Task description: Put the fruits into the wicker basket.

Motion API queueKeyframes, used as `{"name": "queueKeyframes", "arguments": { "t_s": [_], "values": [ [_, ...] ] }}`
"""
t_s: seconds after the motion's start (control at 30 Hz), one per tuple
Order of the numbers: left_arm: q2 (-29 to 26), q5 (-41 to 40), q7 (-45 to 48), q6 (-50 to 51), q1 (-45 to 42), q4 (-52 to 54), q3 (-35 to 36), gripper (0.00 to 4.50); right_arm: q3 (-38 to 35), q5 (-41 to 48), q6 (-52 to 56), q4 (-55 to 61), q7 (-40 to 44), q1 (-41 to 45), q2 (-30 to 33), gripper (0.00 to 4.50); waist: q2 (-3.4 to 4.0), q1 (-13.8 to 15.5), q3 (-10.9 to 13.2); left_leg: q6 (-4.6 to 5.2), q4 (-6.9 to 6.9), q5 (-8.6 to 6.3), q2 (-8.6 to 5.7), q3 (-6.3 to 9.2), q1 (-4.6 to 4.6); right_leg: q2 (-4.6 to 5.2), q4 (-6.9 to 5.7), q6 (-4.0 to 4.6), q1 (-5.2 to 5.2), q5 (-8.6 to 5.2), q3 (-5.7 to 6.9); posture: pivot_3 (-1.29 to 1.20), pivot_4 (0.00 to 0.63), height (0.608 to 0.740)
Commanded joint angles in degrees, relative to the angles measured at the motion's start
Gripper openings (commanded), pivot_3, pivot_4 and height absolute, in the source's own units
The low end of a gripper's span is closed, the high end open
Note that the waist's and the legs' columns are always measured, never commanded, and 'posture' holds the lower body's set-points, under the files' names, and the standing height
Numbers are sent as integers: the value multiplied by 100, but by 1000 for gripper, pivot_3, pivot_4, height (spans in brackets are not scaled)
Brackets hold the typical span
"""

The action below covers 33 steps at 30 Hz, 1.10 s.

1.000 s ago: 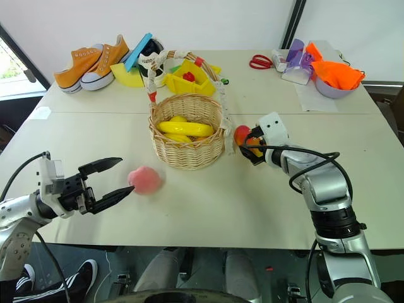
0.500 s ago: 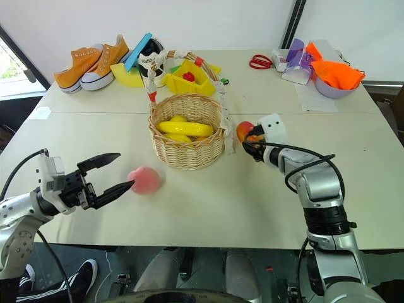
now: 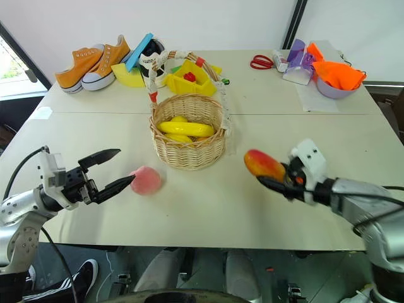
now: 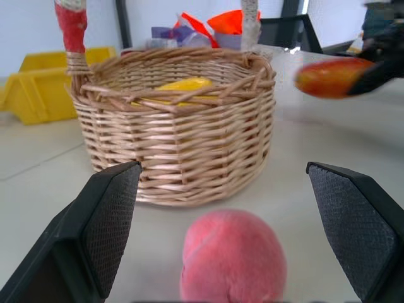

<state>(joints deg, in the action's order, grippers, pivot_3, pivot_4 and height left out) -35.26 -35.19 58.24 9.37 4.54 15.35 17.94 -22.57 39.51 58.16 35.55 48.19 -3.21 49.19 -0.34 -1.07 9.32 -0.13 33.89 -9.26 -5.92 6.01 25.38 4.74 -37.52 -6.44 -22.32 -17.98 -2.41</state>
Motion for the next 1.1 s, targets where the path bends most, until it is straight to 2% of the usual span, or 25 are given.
{"name": "queueKeyframes", "arguments": {
  "t_s": [0.03, 0.1, 0.17, 0.3, 0.4, 0.6, 0.73, 0.9, 0.93, 0.97, 1.0, 1.1],
  "values": [
    [-7, 50, 8, -166, -123, -15, -6, 4500, -119, 736, 39, 499, -11, 398, -40, 2746, -1, -10, 0, -5, 2, -3, 5, -4, -1, 0, 0, 1, 0, 0, 1, 0, 150, 740],
    [-12, 65, 17, -184, -174, -59, -28, 4500, 23, 1021, 114, 592, -245, 766, -157, 2746, -1, -4, 0, -6, 2, -4, 8, -6, 0, 1, 0, 2, -2, 0, 1, 0, 150, 740],
    [-19, 93, 18, -210, -214, -109, -44, 4500, 422, 1253, 266, 575, -778, 1542, -502, 2746, -4, 6, 1, -7, 0, -4, 10, -7, 1, 1, 9, 2, -2, 0, 3, 0, 150, 740],
    [6, 149, -34, -278, -239, -146, -66, 4500, 1517, 694, 364, 86, -1989, 3070, -1511, 2746, -4, 16, 2, -7, -2, -4, 14, -7, 5, 1, 19, 8, -17, 4, 7, 0, 150, 740],
    [44, 198, -89, -323, -202, -113, -86, 4500, 2238, 291, 263, -287, -2357, 3745, -2067, 2746, -6, 52, 2, 0, -8, 0, 11, -7, 9, 1, 31, 8, -32, 5, 8, 0, 150, 740],
    [223, 322, -343, -387, -130, 55, -212, 4500, 3164, -962, -698, -1606, -2550, 4687, -2641, 2746, -6, 26, 2, 8, -9, -2, 4, -6, 7, 2, 24, -9, -35, 17, 9, 0, 150, 740],
    [234, 313, -411, -373, -86, 151, -248, 4500, 3397, -1382, -1045, -1874, -2513, 4841, -2784, 2746, -6, 26, 2, 7, -9, -2, 2, -6, 6, 1, 19, -10, -36, 19, 8, 0, 150, 740],
    [213, 282, -470, -343, -48, 221, -235, 4500, 3359, -1423, -1144, -2025, -2393, 4856, -3100, 2746, -6, 0, 1, 7, -10, -1, 3, -6, 4, -2, 8, -12, -42, 20, 7, 0, 150, 740],
    [214, 279, -480, -340, -37, 234, -234, 4500, 3365, -1479, -1178, -2051, -2380, 4838, -3111, 3453, -6, 0, 1, 7, -10, -1, 3, -7, 3, -2, 6, -12, -41, 20, 6, 0, 150, 740],
    [219, 263, -491, -322, -17, 258, -235, 4500, 3396, -1562, -1219, -2052, -2375, 4801, -3089, 3715, -6, 5, 1, 6, -10, -1, 3, -6, 3, -2, 5, -12, -41, 20, 6, 0, 150, 740],
    [223, 258, -503, -310, 2, 278, -241, 4500, 3408, -1623, -1242, -2047, -2376, 4765, -3073, 4271, -6, 6, 1, 6, -9, -1, 3, -6, 2, -2, 5, -12, -41, 20, 7, 0, 150, 740],
    [226, 238, -521, -282, 67, 337, -257, 4500, 3346, -1752, -1316, -2000, -2361, 4656, -3017, 4396, -6, 7, 1, 6, -9, -1, 3, -6, 2, -2, 5, -12, -41, 20, 6, 0, 150, 740]
  ]
}}
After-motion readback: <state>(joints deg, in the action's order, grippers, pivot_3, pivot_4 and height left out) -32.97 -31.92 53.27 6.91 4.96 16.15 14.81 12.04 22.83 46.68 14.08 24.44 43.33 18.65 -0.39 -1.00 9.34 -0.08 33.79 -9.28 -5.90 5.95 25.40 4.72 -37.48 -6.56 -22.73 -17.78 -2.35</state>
